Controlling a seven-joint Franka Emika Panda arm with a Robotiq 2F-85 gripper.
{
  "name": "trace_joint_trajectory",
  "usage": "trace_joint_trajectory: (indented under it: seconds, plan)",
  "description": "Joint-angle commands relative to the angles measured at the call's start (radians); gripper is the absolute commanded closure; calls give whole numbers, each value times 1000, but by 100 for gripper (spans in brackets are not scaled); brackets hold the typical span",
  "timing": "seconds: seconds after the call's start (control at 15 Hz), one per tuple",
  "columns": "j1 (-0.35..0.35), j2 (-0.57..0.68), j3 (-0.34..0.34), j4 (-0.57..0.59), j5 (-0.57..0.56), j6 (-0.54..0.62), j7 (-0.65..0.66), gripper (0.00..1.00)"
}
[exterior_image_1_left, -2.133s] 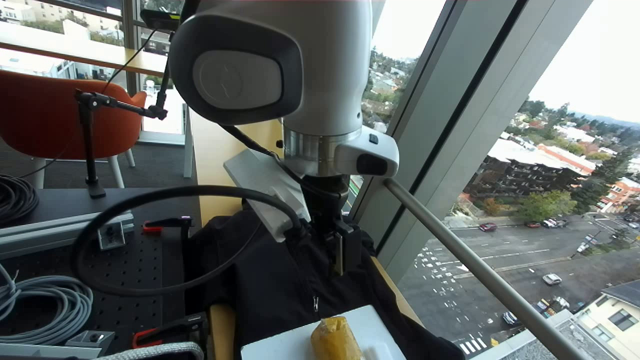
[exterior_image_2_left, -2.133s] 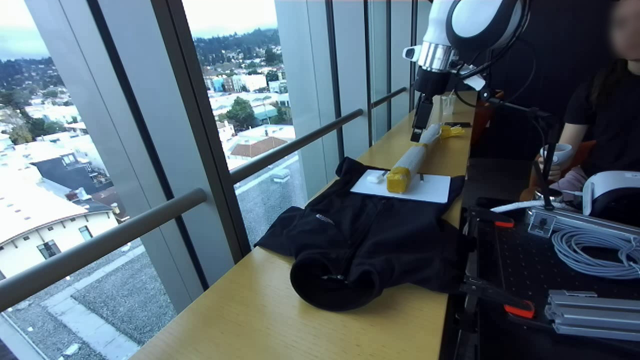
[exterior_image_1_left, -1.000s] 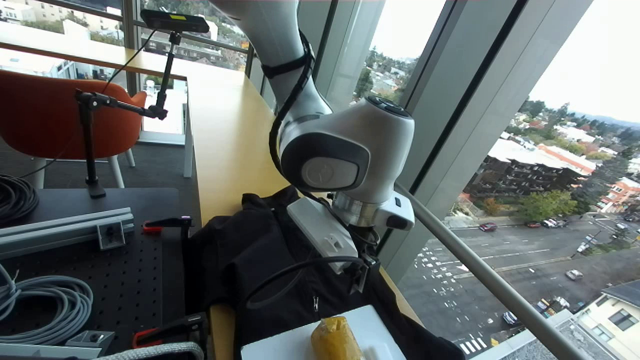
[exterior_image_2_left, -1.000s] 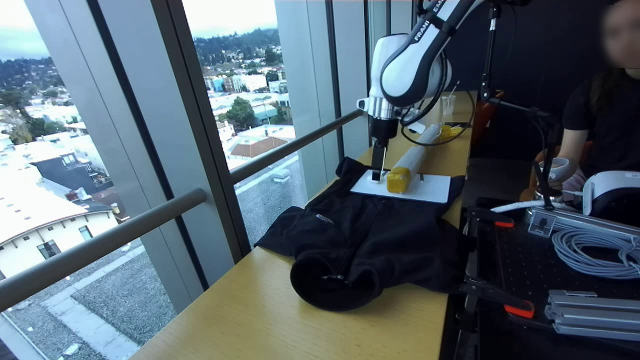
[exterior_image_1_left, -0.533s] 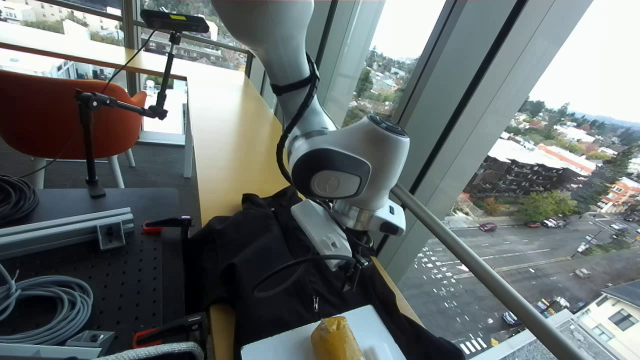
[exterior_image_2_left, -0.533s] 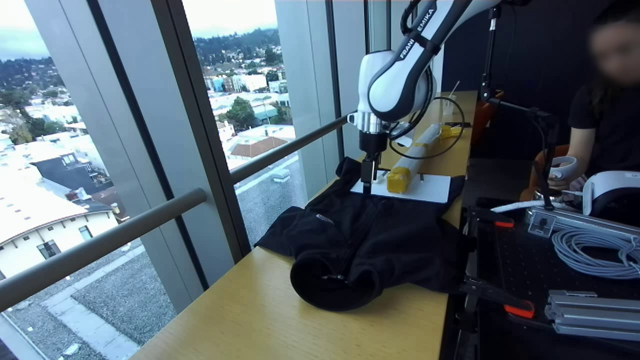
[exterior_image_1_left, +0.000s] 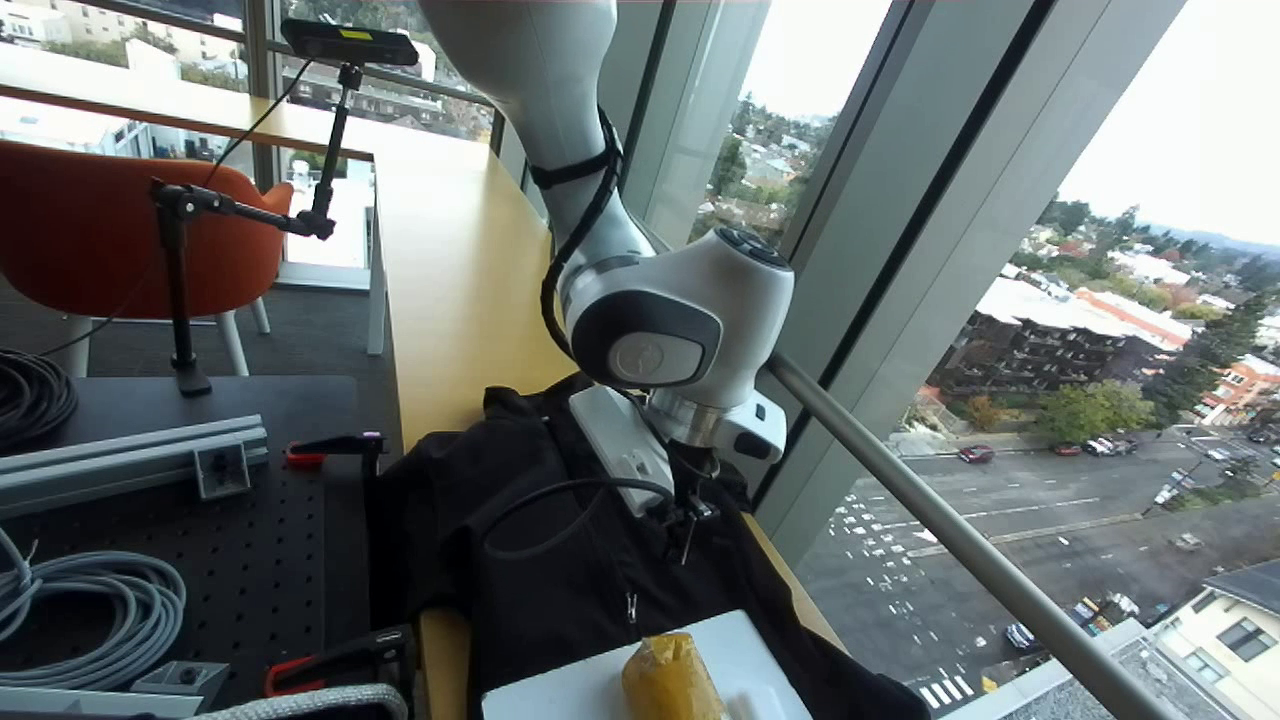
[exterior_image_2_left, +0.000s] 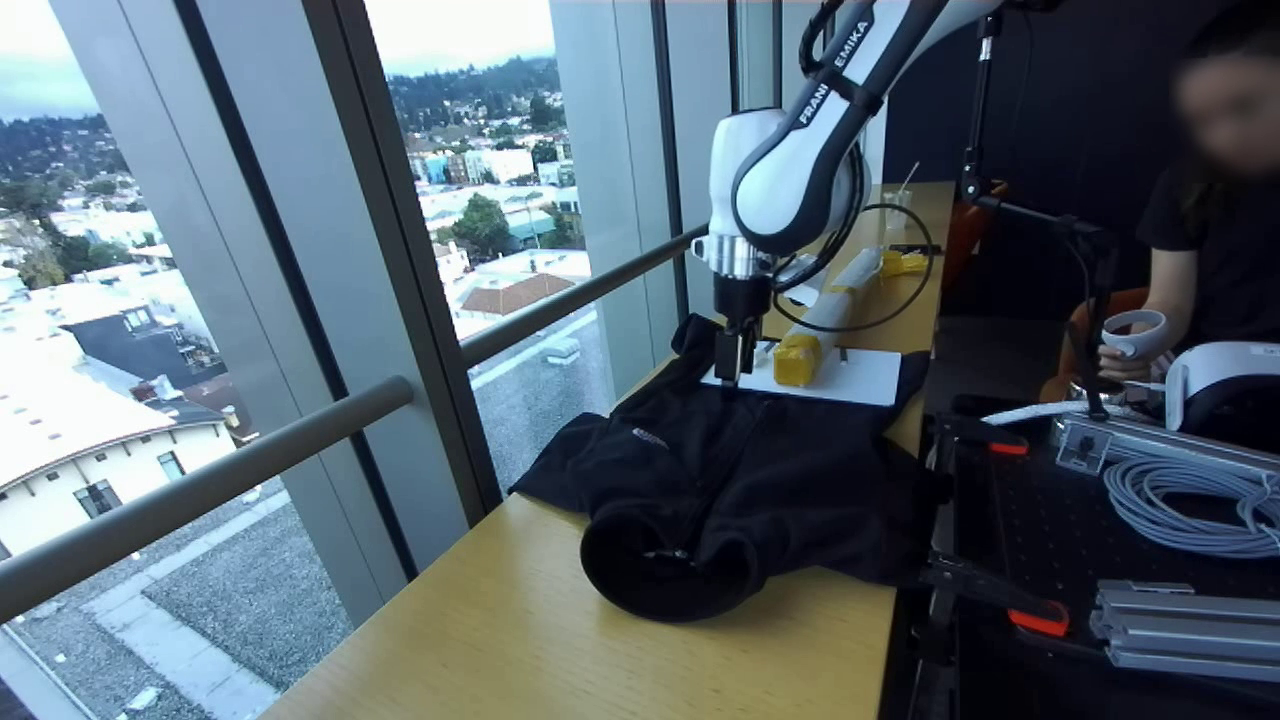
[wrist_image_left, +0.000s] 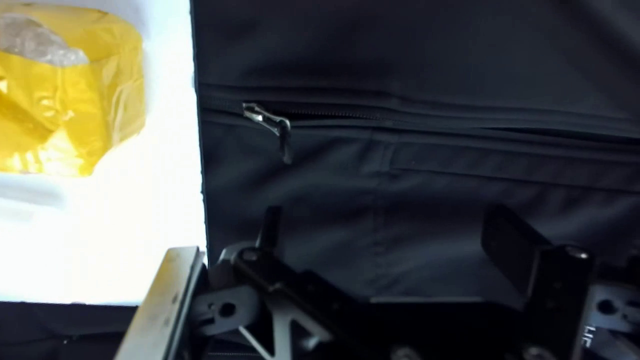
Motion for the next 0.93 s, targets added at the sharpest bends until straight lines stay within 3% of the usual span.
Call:
trace_joint_trajectory:
  seconds: [0.0,0.47,0.87]
  plan:
    - [7,-47,-19,-53,-37,-18,53,0]
    - [0,-118,-42,-157,-80,-9,69,0]
    - [-49,-92,-73,-144,-84,-15,40,0]
